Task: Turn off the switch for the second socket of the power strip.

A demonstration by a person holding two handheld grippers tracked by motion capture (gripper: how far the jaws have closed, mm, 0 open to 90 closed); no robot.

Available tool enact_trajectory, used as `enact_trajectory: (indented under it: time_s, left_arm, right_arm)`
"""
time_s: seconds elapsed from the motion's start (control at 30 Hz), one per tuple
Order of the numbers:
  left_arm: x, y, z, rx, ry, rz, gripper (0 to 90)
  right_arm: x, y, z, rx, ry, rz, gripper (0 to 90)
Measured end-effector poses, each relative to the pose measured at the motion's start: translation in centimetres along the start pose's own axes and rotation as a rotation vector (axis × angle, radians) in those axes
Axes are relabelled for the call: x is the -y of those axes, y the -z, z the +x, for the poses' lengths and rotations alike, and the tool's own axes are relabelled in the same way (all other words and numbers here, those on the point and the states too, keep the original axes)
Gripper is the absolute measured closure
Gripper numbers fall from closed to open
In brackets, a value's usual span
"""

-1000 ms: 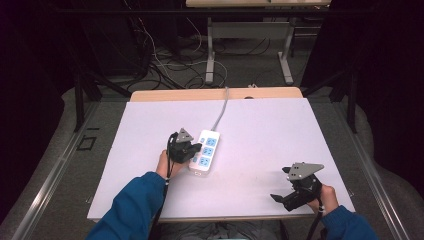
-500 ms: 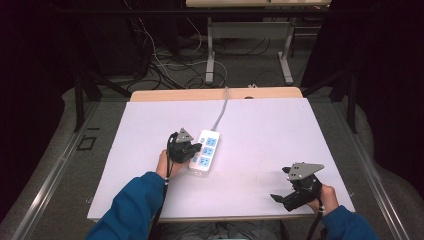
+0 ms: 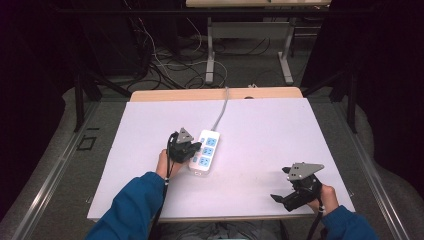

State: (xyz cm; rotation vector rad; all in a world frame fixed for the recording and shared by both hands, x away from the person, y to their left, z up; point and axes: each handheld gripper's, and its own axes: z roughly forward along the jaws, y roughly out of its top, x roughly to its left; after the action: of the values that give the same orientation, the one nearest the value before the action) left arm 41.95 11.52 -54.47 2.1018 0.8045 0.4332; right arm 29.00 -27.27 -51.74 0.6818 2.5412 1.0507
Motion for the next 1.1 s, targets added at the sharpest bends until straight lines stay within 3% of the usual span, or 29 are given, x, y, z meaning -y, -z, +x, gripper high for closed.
enact_trajectory:
  time_s: [0.1, 0.33, 0.77, 0.9, 1.1]
  left_arm:
    - [-0.05, 0.03, 0.02, -0.003, -0.015, 0.005, 90.0]
    - [-0.03, 0.06, 0.00, -0.002, -0.004, 0.000, 89.7]
    - [-0.03, 0.20, 0.19, -0.002, -0.002, -0.004, 79.9]
    - [-0.22, 0.35, 0.27, 0.010, -0.014, -0.017, 71.9]
    - [-0.63, 0.80, 0.32, 0.010, 0.015, -0.018, 47.0]
  right_arm:
    - [0.00, 0.02, 0.03, 0.000, -0.002, 0.002, 3.2]
    - [-0.01, 0.02, 0.04, 0.000, -0.002, 0.001, 3.2]
    - [-0.02, 0.02, 0.10, 0.004, -0.005, 0.003, 3.2]
    - [-0.03, 0.01, 0.13, 0.004, -0.003, 0.001, 3.2]
    - [-0.03, -0.01, 0.14, 0.002, -0.001, 0.000, 3.2]
